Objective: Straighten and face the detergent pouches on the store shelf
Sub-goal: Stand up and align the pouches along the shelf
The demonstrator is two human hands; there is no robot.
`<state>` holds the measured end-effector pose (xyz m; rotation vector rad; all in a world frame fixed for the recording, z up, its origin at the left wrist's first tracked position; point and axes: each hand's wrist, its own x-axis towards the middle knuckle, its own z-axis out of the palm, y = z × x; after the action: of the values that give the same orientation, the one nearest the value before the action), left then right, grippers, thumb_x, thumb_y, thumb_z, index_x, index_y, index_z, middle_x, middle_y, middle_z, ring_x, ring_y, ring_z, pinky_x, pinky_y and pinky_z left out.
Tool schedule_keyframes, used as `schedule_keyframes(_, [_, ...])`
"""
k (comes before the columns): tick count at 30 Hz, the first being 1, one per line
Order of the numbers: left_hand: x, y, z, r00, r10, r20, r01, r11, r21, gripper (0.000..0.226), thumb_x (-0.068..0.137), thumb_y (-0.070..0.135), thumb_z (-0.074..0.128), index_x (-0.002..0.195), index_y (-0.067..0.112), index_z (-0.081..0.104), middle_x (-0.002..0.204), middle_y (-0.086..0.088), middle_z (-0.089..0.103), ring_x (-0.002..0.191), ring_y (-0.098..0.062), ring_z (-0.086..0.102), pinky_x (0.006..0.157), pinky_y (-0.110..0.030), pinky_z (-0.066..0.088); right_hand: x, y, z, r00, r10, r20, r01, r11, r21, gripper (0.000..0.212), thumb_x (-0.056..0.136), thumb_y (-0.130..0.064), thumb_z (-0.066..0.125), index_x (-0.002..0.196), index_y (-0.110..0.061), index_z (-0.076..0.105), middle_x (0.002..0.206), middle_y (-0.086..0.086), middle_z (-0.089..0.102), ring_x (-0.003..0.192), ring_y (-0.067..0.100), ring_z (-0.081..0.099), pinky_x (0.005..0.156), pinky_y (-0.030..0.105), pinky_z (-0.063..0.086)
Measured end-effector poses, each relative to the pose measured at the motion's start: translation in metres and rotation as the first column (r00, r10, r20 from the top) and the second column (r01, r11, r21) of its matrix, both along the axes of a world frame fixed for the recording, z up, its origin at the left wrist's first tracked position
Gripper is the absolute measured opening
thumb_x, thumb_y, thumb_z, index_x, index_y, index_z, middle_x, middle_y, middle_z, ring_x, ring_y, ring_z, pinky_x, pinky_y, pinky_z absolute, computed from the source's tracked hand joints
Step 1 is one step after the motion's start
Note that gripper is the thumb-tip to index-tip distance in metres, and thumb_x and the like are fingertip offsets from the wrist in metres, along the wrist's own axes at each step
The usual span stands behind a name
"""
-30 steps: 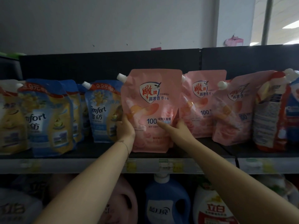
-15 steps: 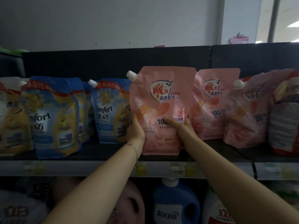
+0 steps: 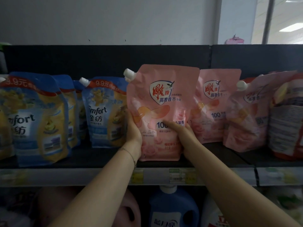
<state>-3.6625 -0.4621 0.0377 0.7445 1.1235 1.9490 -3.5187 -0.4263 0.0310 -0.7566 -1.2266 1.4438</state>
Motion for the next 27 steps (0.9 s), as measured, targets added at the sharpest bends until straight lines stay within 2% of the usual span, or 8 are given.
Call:
schedule_keyframes(8, [-0.001,0.004,-0.005,0.995,0.098,-0.004,-0.098,0.995,0.005,0.101,0.052,0.095,0.029,0.131,0.036,0.054,0.128,-0.001,0.060,0.117,-0.023,0.055,0.104,-0.046,0.043,-0.003,0.001,0.002,0.997,-0.031,0.071,0.030,0.999,0.017,0.064,0.065,-0.031,0.087,0.121,-0.017,0.059,0.099,0.007,0.074,0.085,0.025,0.073,0.077,0.045,0.059])
schedule_keyframes(10, [0.002,-0.001,-0.005,0.984,0.171,-0.048,-0.173,0.984,-0.036,0.094,0.065,0.091,0.025,0.129,0.029,0.057,0.125,-0.001,0.061,0.115,-0.024,0.055,0.104,-0.044,0.042,-0.003,-0.001,0.005,0.990,-0.053,0.132,0.050,0.998,0.032,0.073,0.058,-0.040,0.088,0.122,-0.020,0.058,0.101,0.004,0.074,0.087,0.024,0.073,0.078,0.045,0.059])
schedule_keyframes(13, [0.005,-0.008,-0.002,0.925,0.339,-0.171,-0.353,0.934,-0.061,0.067,0.091,0.067,0.027,0.117,0.015,0.061,0.111,-0.003,0.061,0.104,-0.024,0.056,0.097,-0.040,0.044,0.005,-0.008,0.011,0.946,-0.175,0.274,0.150,0.983,0.109,0.086,0.047,-0.054,0.088,0.119,-0.021,0.054,0.106,-0.001,0.069,0.095,0.022,0.068,0.080,0.046,0.057])
schedule_keyframes(16, [0.002,-0.016,-0.004,0.728,0.605,-0.323,-0.585,0.794,0.168,0.047,0.095,0.048,0.038,0.101,0.007,0.058,0.100,-0.003,0.059,0.098,-0.023,0.056,0.091,-0.043,0.045,0.018,-0.020,0.012,0.890,-0.362,0.276,0.249,0.895,0.371,0.066,0.062,-0.052,0.083,0.112,-0.023,0.051,0.103,-0.007,0.065,0.093,0.012,0.065,0.076,0.035,0.056])
schedule_keyframes(19, [0.004,-0.025,-0.009,0.465,0.755,-0.462,-0.594,0.653,0.470,0.031,0.091,0.032,0.048,0.101,0.002,0.051,0.102,-0.004,0.051,0.095,-0.020,0.048,0.086,-0.044,0.044,0.033,-0.030,0.010,0.795,-0.507,0.334,0.238,0.766,0.597,0.043,0.080,-0.063,0.061,0.099,-0.025,0.059,0.088,-0.009,0.065,0.080,0.008,0.063,0.068,0.032,0.052])
schedule_keyframes(23, [0.026,-0.040,-0.003,0.167,0.786,-0.595,-0.292,0.616,0.732,0.020,0.086,0.019,0.051,0.096,0.002,0.052,0.093,-0.011,0.050,0.087,-0.018,0.041,0.082,-0.030,0.034,0.054,-0.031,0.012,0.718,-0.605,0.344,0.231,0.674,0.702,0.043,0.096,-0.052,0.045,0.084,-0.015,0.064,0.076,-0.001,0.065,0.072,0.014,0.060,0.062,0.036,0.048])
schedule_keyframes(25, [0.042,-0.043,0.004,0.059,0.755,-0.653,-0.101,0.656,0.748,0.018,0.082,0.018,0.052,0.094,0.005,0.053,0.091,-0.008,0.050,0.088,-0.019,0.043,0.083,-0.028,0.035,0.066,-0.028,0.014,0.704,-0.612,0.360,0.215,0.667,0.713,0.045,0.098,-0.043,0.045,0.081,-0.006,0.064,0.074,0.007,0.066,0.072,0.023,0.063,0.066,0.043,0.052])
schedule_keyframes(27, [0.060,-0.043,0.006,-0.050,0.698,-0.714,0.075,0.716,0.694,0.015,0.080,0.016,0.053,0.093,0.009,0.053,0.090,-0.005,0.050,0.087,-0.019,0.044,0.081,-0.030,0.036,0.081,-0.025,0.016,0.658,-0.624,0.422,0.184,0.677,0.713,0.037,0.097,-0.034,0.051,0.074,-0.007,0.064,0.068,0.007,0.065,0.068,0.027,0.063,0.064,0.040,0.051])
